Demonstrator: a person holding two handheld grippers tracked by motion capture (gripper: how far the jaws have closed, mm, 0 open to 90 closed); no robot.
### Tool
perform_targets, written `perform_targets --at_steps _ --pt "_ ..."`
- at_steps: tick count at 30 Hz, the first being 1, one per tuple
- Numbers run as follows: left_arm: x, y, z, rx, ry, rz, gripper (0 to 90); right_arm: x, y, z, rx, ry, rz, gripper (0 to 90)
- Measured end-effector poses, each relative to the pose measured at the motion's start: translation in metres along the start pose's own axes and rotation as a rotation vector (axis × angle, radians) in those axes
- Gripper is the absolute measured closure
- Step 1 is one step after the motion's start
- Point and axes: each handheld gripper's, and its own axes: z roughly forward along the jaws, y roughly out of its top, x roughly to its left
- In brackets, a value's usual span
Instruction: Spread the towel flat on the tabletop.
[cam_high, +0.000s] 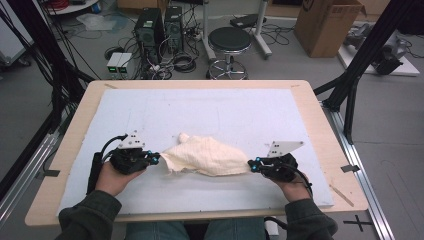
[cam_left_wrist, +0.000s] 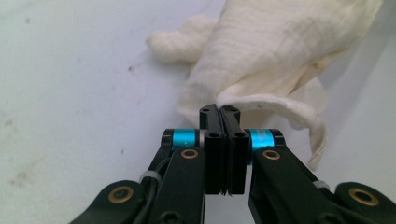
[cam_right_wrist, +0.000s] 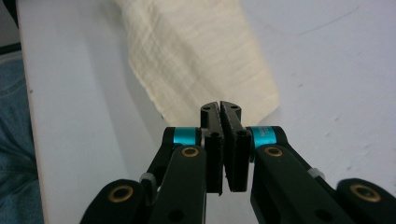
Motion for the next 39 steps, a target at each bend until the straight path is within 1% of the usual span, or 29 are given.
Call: perform_targets --at_steps 1,2,3,4,5,6,7,9,10,11,13,14,16,17,18,19,20,23,25,27,28,29,30,31,32,34,35,37,39 --pt "0.004 -0.004 0.003 0.012 -0.006 -0.017 88.1 0.0 0.0 0.0 0.0 0.0 0.0 87.9" --pt "0.007 -0.007 0.006 0.029 -0.004 -0.026 86.2 0.0 -0.005 0.01 0.039 0.016 0.003 87.8" --pt "0.009 -0.01 0.008 0.039 0.005 -0.036 86.2 0.0 -0.005 0.01 0.039 0.016 0.003 87.8" --pt "0.013 -0.015 0.009 0.026 -0.003 -0.072 80.7 0.001 -0.009 0.019 0.073 0.039 0.0 86.6" --pt "0.013 -0.015 0.009 0.026 -0.003 -0.072 77.3 0.002 -0.01 0.021 0.084 0.042 -0.009 84.9" --pt "0.014 -0.016 0.008 0.023 -0.002 -0.081 73.6 0.002 -0.009 0.022 0.085 0.047 -0.009 82.9" --pt "0.015 -0.017 0.006 0.011 0.003 -0.093 72.8 0.002 -0.008 0.021 0.07 0.055 -0.013 80.0" --pt "0.014 -0.016 0.001 -0.025 -0.016 -0.093 71.9 0.002 -0.007 0.019 0.056 0.062 -0.009 77.9" --pt "0.012 -0.015 -0.001 -0.039 -0.029 -0.089 70.1 0.002 -0.006 0.018 0.04 0.062 -0.005 76.6" --pt "0.009 -0.013 -0.002 -0.046 -0.043 -0.071 68.2 0.002 -0.004 0.015 0.013 0.066 -0.009 72.9" --pt "0.002 -0.012 -0.002 -0.053 -0.067 -0.053 67.1 0.002 -0.003 0.015 0.008 0.067 -0.011 72.0" --pt "-0.002 -0.011 -0.001 -0.055 -0.088 -0.042 65.2 0.002 -0.003 0.016 -0.003 0.085 -0.014 69.2" --pt "-0.01 -0.011 0.003 -0.052 -0.122 -0.01 63.7 0.005 -0.003 0.019 0.004 0.105 -0.02 67.0" --pt "-0.014 -0.011 0.006 -0.055 -0.137 -0.006 62.6 0.006 -0.003 0.021 0.012 0.112 -0.021 65.3" --pt "-0.018 -0.012 0.01 -0.048 -0.151 -0.002 61.9 0.007 -0.004 0.024 0.021 0.118 -0.026 63.9" --pt "-0.023 -0.012 0.017 -0.005 -0.152 0.038 60.8 0.007 -0.004 0.027 0.028 0.121 -0.027 62.4" --pt "-0.023 -0.012 0.017 -0.005 -0.152 0.038 60.3 0.007 -0.004 0.027 0.028 0.121 -0.027 62.4" --pt "-0.028 -0.013 0.027 0.049 -0.165 0.064 58.6 0.01 -0.005 0.033 0.049 0.133 -0.032 59.4" --pt "-0.03 -0.013 0.033 0.076 -0.17 0.075 57.3 0.01 -0.005 0.037 0.076 0.132 -0.039 58.7" --pt "-0.03 -0.014 0.039 0.103 -0.171 0.08 57.2 0.011 -0.006 0.041 0.101 0.132 -0.039 59.2" --pt "-0.028 -0.014 0.041 0.121 -0.176 0.08 57.5 0.011 -0.006 0.043 0.097 0.124 -0.053 61.4" --pt "-0.028 -0.015 0.044 0.136 -0.172 0.078 57.5 0.011 -0.006 0.043 0.097 0.124 -0.053 61.4" --pt "-0.028 -0.016 0.046 0.146 -0.17 0.08 59.8 0.01 -0.007 0.043 0.091 0.121 -0.044 65.6" --pt "-0.028 -0.016 0.048 0.141 -0.166 0.09 59.8 0.01 -0.007 0.043 0.091 0.121 -0.044 65.6" --pt "-0.028 -0.016 0.048 0.139 -0.155 0.096 61.9 0.009 -0.008 0.043 0.09 0.123 -0.039 67.8" --pt "-0.03 -0.016 0.049 0.135 -0.124 0.112 69.9 0.008 -0.008 0.044 0.088 0.108 -0.041 72.5" --pt "-0.029 -0.015 0.049 0.133 -0.12 0.116 73.8 0.007 -0.008 0.044 0.088 0.104 -0.041 74.4" --pt "-0.027 -0.015 0.049 0.136 -0.113 0.108 80.2 0.006 -0.008 0.044 0.084 0.098 -0.035 78.3" --pt "-0.025 -0.015 0.048 0.134 -0.12 0.107 84.4 0.006 -0.008 0.043 0.087 0.094 -0.041 84.7"
